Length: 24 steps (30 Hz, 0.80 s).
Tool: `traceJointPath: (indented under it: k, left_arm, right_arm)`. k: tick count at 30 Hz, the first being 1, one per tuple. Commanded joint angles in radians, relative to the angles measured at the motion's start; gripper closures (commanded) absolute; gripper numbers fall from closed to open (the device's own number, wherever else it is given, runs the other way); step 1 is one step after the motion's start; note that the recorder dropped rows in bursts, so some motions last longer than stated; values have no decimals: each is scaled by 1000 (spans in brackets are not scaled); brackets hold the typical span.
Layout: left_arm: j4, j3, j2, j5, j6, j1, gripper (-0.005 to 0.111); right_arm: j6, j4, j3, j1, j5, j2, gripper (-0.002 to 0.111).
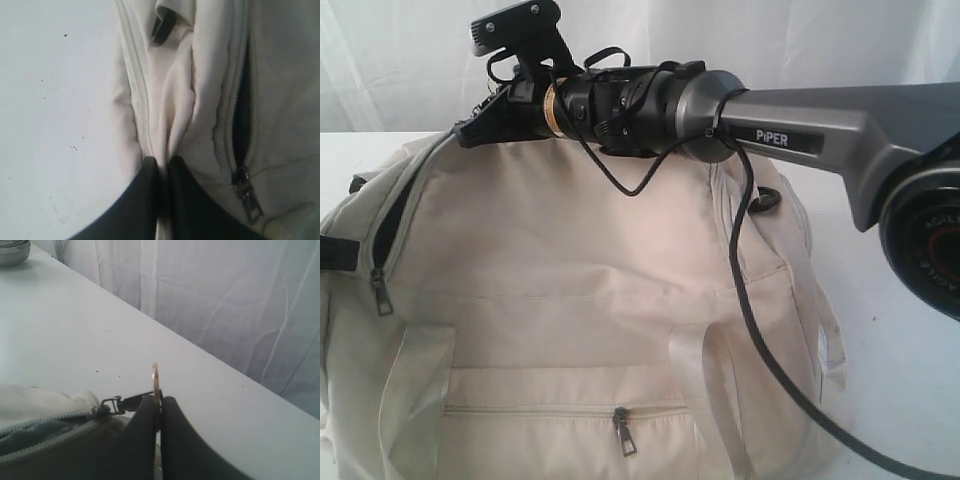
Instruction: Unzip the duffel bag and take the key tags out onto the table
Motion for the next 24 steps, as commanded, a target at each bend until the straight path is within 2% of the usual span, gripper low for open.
traceJointPath:
  k: [1,5,7,11,12,15,16,18,24]
  left_arm:
    - [71,-3,-12,-83,-17,4,107]
    - [164,-3,-12,-125,-9,4,105]
    - [181,-3,-12,-127,-9,4,97]
    - [173,-3,-12,-116,-9,4,71]
    - [168,-3,-12,-106,-9,4,61]
    - [171,-3,-12,-92,-9,4,39]
    - [178,-3,-12,-101,-9,4,35]
    - [201,-3,-12,-139,-9,4,31]
    - [198,-3,18,-262,17,4,32]
  right_arm:
    - [6,5,3,-18,28,-18,108]
    - [6,5,3,-18,23,-18,108]
    - [6,5,3,-18,19,-18,108]
    - [6,5,3,-18,16,-18,108]
    - [6,5,3,-18,12,-18,108]
    - [6,5,3,-18,-2,-18,108]
    - [6,5,3,-18,-7,-18,108]
    - [6,5,3,-18,-20,-18,108]
    - [6,5,3,-18,-46,-18,108]
